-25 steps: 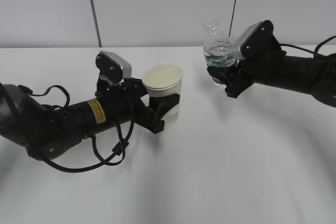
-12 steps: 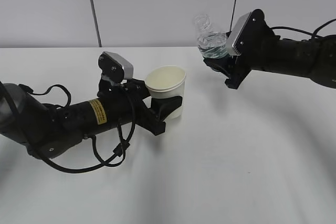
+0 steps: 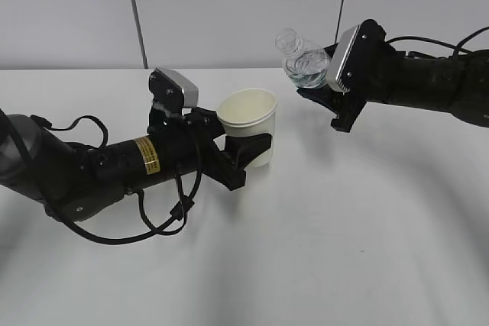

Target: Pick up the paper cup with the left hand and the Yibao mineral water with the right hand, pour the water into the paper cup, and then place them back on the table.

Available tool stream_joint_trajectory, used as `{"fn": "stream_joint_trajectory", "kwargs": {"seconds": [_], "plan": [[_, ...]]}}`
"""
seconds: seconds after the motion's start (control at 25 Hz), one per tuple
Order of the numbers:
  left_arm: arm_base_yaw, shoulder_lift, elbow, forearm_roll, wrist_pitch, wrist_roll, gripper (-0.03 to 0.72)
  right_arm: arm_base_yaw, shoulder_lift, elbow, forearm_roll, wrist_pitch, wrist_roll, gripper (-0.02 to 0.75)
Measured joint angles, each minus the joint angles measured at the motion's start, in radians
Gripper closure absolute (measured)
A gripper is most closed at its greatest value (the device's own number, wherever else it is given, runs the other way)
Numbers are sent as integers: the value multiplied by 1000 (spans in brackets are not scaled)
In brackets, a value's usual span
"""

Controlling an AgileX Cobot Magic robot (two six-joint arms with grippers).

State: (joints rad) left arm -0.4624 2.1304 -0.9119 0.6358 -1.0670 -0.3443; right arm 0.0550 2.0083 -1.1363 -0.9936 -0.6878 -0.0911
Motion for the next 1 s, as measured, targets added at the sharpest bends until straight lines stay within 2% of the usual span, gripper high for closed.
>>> {"fn": "stream_joint_trajectory", "kwargs": {"seconds": [0.52, 1.0], "plan": [[0, 0, -49, 102, 42, -66, 255, 0, 0, 0, 0, 0, -161, 248], [0, 0, -53, 109, 51, -72, 255, 0, 0, 0, 0, 0, -306, 248]]}}
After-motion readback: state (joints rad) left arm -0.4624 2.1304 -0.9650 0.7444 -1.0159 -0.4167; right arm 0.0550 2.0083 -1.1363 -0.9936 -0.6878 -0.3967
